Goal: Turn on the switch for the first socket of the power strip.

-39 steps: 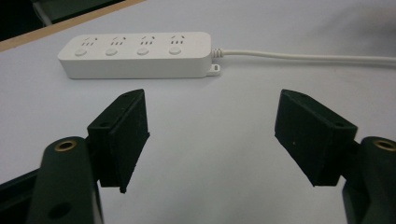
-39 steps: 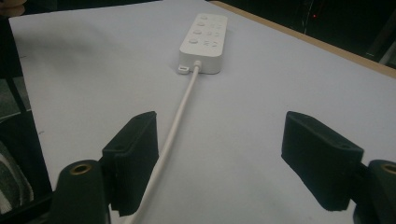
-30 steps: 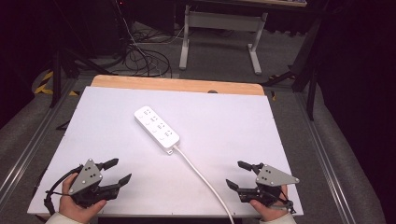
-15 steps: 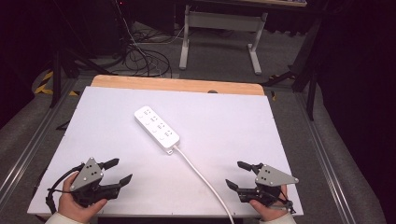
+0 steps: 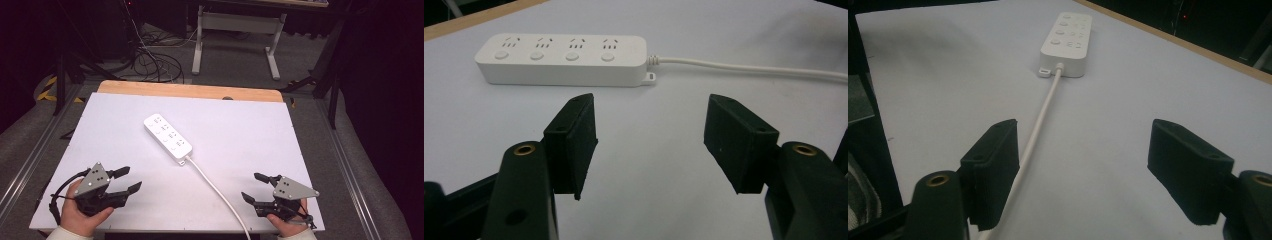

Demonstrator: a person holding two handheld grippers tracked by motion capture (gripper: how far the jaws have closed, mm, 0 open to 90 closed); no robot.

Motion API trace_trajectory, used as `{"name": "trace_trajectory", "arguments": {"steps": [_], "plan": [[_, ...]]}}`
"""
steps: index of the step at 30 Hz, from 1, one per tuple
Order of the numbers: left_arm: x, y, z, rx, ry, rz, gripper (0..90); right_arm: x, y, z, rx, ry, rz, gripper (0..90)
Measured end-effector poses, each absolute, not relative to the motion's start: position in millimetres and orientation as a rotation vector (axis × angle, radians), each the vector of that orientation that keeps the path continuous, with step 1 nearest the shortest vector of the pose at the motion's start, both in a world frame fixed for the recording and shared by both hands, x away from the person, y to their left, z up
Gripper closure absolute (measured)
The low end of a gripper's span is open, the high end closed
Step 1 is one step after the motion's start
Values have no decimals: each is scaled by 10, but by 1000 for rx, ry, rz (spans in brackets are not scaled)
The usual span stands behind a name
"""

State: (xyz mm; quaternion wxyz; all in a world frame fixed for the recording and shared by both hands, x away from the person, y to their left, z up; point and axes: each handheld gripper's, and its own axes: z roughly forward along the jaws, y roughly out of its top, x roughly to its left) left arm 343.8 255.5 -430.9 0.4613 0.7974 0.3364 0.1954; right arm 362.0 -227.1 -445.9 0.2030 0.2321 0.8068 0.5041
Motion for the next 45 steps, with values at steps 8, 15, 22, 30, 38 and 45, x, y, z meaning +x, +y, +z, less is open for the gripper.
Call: {"name": "trace_trajectory", "arguments": {"steps": [8, 15, 22, 30, 38, 45], "plan": [[3542, 2494, -4188, 1977, 806, 447, 425, 3626, -2258, -4470, 651, 2258, 1400, 289], [3686, 2356, -4047, 2014, 776, 456, 475, 3631, -2264, -4475, 654, 2257, 1396, 289], [3813, 2223, -3945, 2043, 754, 456, 479, 3634, -2262, -4479, 659, 2260, 1398, 289], [4027, 2087, -3894, 2071, 759, 425, 560, 3634, -2261, -4483, 656, 2261, 1397, 288], [4206, 1956, -3880, 2079, 759, 399, 564, 3635, -2263, -4484, 655, 2261, 1400, 288], [4341, 1879, -3928, 2085, 782, 363, 564, 3641, -2262, -4491, 651, 2264, 1400, 288]]}}
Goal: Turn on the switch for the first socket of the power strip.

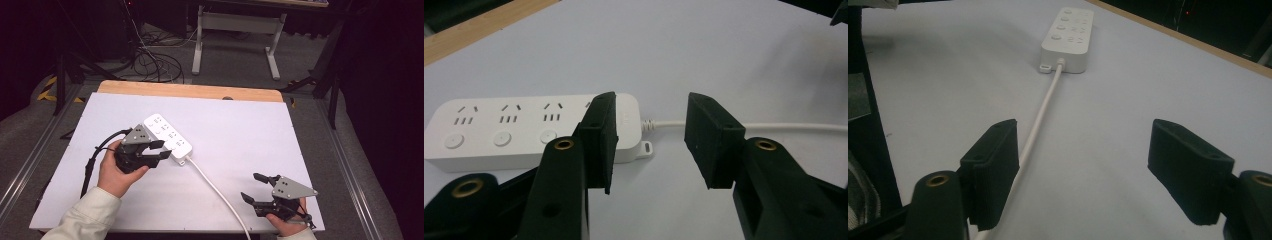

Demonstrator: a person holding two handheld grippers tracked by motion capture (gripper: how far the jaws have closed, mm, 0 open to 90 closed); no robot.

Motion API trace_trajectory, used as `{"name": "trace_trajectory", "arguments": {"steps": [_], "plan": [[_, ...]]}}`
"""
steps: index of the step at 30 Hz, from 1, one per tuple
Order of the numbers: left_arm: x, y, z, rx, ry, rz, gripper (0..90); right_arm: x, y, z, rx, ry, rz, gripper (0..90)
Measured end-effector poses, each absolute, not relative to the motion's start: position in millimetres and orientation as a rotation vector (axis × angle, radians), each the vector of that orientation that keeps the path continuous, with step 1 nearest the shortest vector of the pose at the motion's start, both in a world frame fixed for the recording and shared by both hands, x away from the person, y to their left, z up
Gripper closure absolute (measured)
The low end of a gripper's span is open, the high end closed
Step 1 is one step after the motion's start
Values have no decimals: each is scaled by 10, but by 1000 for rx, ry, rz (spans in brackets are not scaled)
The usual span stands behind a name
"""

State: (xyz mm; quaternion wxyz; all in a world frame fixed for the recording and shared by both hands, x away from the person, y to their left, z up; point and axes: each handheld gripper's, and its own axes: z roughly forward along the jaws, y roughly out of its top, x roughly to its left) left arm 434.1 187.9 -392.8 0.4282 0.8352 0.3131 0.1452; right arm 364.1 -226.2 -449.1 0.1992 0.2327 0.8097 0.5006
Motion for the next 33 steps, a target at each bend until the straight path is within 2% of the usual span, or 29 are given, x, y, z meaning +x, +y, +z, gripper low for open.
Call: {"name": "trace_trajectory", "arguments": {"steps": [20, 23, 26, 33], "plan": [[4576, 1744, -3943, 2098, 796, 367, 572, 3643, -2262, -4497, 645, 2270, 1399, 288], [4609, 1761, -3954, 2086, 796, 326, 610, 3642, -2262, -4497, 644, 2270, 1399, 288], [4655, 1772, -3966, 2062, 803, 269, 714, 3640, -2261, -4496, 644, 2267, 1395, 288], [4775, 1758, -4050, 2043, 869, 285, 883, 3643, -2262, -4496, 636, 2264, 1398, 288]]}}
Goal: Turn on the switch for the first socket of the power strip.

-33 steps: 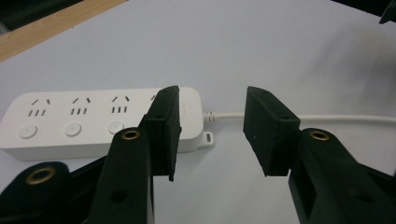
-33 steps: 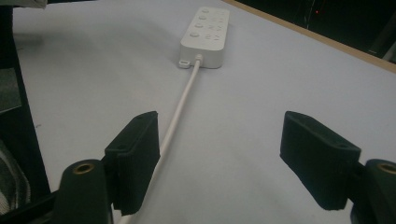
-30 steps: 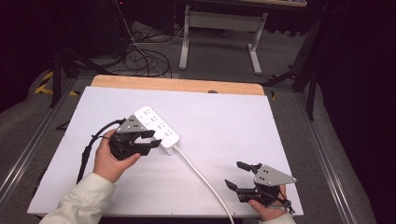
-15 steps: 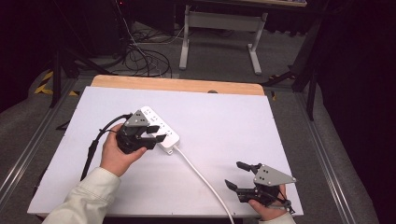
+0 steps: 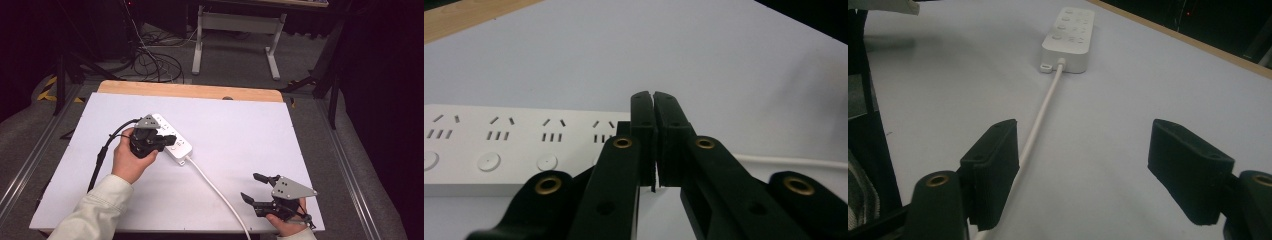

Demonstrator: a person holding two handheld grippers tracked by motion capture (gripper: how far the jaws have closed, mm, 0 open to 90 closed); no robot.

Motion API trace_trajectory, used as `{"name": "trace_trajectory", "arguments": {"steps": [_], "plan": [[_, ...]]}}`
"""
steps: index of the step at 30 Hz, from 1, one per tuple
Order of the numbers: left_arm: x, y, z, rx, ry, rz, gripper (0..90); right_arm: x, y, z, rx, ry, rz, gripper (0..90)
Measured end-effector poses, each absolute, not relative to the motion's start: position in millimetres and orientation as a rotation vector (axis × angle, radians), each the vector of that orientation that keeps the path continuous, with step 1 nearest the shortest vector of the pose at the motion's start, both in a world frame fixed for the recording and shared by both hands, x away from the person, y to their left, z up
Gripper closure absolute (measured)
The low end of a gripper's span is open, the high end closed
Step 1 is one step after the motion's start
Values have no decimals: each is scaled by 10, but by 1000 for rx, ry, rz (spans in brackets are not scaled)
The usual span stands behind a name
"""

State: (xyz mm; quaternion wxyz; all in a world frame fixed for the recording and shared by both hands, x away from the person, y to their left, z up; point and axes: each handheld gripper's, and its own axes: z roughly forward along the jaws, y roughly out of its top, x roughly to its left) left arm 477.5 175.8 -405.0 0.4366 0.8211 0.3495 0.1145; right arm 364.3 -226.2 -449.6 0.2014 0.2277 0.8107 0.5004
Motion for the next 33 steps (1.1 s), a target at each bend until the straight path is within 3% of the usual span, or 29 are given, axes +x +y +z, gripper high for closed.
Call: {"name": "trace_trajectory", "arguments": {"steps": [10, 33], "plan": [[4928, 1756, -4185, 2115, 938, 332, 900, 3639, -2264, -4495, 636, 2266, 1400, 288], [5098, 1656, -4448, 2234, 936, 272, 900, 3643, -2263, -4502, 637, 2268, 1397, 287]]}}
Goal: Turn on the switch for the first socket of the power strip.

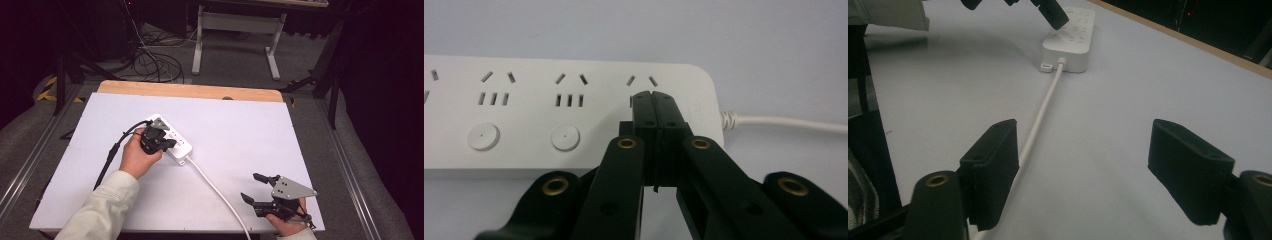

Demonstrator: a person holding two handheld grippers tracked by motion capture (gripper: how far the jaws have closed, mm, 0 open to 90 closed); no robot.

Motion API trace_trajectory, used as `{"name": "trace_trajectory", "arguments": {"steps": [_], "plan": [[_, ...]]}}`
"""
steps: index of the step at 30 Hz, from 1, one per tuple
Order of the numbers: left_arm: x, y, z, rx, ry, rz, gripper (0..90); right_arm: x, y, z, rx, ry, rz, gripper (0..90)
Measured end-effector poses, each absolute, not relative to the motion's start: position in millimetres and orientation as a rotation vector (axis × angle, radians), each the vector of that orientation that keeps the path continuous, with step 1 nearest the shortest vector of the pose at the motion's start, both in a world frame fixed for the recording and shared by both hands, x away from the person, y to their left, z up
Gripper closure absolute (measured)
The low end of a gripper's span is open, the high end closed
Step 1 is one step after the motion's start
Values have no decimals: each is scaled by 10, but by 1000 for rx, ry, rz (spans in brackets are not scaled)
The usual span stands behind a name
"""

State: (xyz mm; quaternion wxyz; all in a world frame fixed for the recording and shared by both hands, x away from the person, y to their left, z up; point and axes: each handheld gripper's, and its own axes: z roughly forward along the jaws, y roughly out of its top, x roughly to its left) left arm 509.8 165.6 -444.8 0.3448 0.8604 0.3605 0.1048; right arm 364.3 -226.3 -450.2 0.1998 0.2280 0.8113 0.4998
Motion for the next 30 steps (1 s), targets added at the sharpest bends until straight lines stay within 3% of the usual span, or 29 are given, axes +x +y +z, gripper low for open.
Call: {"name": "trace_trajectory", "arguments": {"steps": [30], "plan": [[5092, 1646, -4538, 2236, 937, 284, 900, 3635, -2262, -4499, 635, 2269, 1397, 287]]}}
